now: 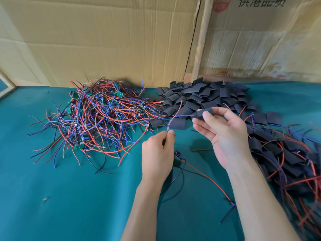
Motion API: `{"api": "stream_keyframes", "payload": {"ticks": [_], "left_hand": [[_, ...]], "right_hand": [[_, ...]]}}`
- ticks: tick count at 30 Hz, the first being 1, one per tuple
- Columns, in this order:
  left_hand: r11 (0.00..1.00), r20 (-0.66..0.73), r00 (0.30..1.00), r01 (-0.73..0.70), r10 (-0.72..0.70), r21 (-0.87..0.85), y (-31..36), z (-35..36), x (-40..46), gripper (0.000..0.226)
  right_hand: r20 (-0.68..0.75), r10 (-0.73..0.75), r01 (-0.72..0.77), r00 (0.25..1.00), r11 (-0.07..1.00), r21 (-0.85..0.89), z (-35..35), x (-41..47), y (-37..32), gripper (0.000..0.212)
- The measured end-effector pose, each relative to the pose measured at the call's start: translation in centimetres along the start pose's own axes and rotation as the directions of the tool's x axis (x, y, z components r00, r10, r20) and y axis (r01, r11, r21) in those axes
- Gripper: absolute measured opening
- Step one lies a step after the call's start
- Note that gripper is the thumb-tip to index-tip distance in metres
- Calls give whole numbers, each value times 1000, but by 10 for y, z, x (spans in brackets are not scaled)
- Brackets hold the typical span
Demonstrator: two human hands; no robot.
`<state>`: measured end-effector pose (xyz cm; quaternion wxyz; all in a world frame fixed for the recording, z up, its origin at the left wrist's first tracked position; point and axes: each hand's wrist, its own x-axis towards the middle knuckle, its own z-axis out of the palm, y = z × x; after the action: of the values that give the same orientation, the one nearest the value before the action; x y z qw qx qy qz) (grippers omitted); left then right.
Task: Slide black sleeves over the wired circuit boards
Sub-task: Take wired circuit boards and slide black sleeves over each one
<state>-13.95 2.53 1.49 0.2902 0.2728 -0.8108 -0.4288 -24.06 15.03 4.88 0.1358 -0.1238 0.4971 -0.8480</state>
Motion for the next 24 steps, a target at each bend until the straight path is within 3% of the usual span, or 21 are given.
{"api": "stream_keyframes", "payload": {"ticks": [4,11,24], "left_hand": [[1000,-22,1000,2,-1,9,0,-1,1,47],[1000,-40,999,6,-4,26,-1,0,0,45],[998,-11,1000,7,-6,63,-1,1,1,44]], "right_hand": [[-52,-44,36,998,990,-138,0,0,1,14],[-53,-58,50,997,990,-132,10,0,12,18],[-63,-20,28,998,992,124,17,1,17,21]]}}
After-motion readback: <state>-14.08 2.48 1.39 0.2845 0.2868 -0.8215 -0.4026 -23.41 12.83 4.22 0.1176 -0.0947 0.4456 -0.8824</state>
